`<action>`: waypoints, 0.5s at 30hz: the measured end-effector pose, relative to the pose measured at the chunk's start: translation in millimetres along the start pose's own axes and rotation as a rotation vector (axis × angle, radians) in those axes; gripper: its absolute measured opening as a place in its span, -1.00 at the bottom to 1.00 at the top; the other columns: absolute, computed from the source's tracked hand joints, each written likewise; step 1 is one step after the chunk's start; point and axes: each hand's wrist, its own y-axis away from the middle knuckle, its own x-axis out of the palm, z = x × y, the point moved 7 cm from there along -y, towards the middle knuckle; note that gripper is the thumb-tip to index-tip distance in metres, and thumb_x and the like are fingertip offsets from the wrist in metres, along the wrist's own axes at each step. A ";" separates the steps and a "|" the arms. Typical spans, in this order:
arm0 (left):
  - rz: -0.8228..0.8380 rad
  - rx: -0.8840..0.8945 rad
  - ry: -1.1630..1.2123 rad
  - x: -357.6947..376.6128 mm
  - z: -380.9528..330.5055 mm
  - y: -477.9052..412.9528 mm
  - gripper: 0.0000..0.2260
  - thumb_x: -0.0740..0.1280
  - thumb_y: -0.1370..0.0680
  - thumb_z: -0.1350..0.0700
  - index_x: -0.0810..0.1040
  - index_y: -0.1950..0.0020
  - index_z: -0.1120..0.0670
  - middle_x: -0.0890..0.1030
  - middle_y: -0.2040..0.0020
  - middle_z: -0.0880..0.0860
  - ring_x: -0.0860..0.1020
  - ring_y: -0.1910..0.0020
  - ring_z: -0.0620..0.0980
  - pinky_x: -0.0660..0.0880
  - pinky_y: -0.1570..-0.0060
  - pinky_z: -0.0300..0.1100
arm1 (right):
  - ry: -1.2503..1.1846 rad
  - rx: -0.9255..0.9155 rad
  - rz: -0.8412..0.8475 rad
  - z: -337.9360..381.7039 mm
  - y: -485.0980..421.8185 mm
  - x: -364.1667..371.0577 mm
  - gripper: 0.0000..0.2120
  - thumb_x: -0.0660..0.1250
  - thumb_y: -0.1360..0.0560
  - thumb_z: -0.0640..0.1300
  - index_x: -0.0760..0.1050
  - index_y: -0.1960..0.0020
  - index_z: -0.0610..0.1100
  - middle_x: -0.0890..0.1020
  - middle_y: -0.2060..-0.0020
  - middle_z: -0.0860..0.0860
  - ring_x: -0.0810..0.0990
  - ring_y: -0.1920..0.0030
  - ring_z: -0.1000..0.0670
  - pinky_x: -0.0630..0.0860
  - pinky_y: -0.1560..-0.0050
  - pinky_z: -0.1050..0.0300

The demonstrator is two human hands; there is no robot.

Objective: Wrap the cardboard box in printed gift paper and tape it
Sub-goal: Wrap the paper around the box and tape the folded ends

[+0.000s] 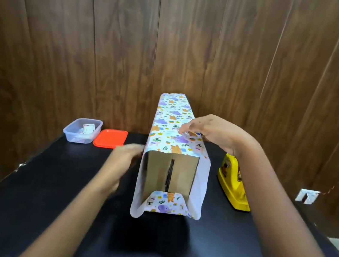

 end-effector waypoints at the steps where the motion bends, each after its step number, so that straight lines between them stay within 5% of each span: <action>1: 0.009 0.104 -0.028 1.2 -25.3 -5.7 -0.76 0.20 -0.57 0.21 0.63 -0.08 0.23 0.65 -0.06 0.06 0.57 -0.10 -0.04 0.48 -0.13 -0.19 | 0.017 -0.014 -0.037 -0.5 0.9 -1.1 -0.77 0.24 -0.57 -0.15 0.61 -0.14 -0.16 0.57 -0.23 -0.03 0.49 -0.23 0.01 0.37 -0.28 0.11; 3: 0.065 0.266 -0.180 9.6 -70.3 -17.8 -0.73 0.17 -0.62 0.17 0.55 -0.25 0.16 0.55 -0.25 -0.02 0.44 -0.27 -0.17 0.36 -0.21 -0.39 | 0.107 -0.050 -0.052 2.4 1.2 0.6 -0.75 0.22 -0.58 -0.13 0.60 -0.15 -0.17 0.63 -0.11 -0.07 0.59 -0.10 -0.05 0.47 -0.16 0.09; 6: 0.372 0.271 -0.673 39.2 -87.2 -28.3 -0.66 0.14 -0.63 0.01 0.38 -0.40 -0.02 0.29 -0.44 -0.13 0.09 -0.46 -0.25 0.09 -0.40 -0.29 | 0.356 -0.086 0.060 6.6 0.3 15.0 -0.71 0.17 -0.61 -0.06 0.52 -0.27 -0.06 0.64 0.03 -0.11 0.55 0.19 -0.03 0.42 0.15 0.20; 11: 0.518 0.276 -1.111 46.6 -81.5 -24.0 -0.53 0.07 -0.63 -0.07 0.07 -0.53 -0.09 0.08 -0.52 -0.15 0.09 -0.48 -0.18 0.07 -0.25 -0.39 | 0.459 -0.138 0.048 -2.7 -3.5 13.5 -0.61 0.25 -0.57 -0.04 0.38 -0.40 0.11 0.49 -0.32 0.12 0.46 -0.28 0.04 0.41 -0.24 0.15; 15: 0.469 0.363 -1.288 47.5 -79.6 -23.1 -0.50 0.10 -0.63 -0.06 0.02 -0.54 -0.06 0.10 -0.54 -0.07 0.11 -0.49 -0.09 0.12 -0.32 -0.29 | 0.463 -0.178 0.020 -5.1 -3.3 11.4 -0.54 0.34 -0.51 -0.06 0.38 -0.39 0.08 0.38 -0.40 0.16 0.34 -0.40 0.10 0.29 -0.39 0.15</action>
